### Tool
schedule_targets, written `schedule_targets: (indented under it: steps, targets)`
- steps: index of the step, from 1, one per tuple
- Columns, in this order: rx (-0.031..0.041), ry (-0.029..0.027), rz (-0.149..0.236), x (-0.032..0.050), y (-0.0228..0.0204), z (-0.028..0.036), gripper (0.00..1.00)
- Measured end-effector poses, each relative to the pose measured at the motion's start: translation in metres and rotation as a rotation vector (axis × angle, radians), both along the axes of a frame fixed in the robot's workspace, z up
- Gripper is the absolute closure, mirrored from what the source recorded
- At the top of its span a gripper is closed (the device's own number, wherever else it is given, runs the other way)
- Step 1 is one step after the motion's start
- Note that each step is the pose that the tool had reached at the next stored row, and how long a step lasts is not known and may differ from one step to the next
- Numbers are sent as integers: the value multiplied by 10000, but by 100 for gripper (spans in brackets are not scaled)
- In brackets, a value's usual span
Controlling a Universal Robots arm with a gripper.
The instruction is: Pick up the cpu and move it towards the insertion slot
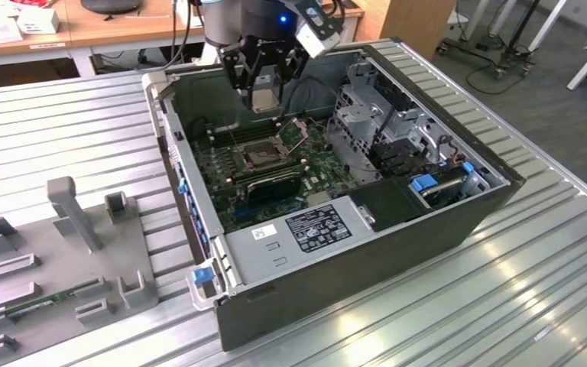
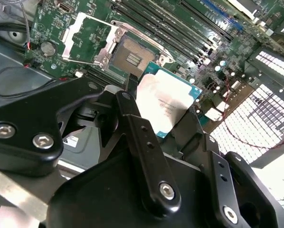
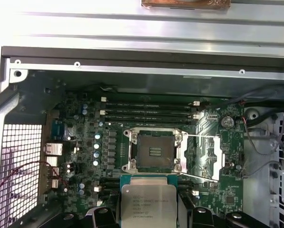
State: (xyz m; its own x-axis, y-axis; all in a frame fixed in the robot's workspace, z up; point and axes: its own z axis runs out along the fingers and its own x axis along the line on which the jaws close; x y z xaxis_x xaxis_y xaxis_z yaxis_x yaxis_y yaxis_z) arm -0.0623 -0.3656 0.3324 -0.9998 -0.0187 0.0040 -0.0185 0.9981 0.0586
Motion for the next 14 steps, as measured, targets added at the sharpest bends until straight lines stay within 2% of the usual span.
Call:
schedule_targets:
  steps: [3, 9, 14]
  targets:
    - [1, -1, 0, 35, 7, -14, 45]
    - [14, -1, 1, 44, 65, -38, 45]
    - [12, 1, -1, 77, 87, -52, 45]
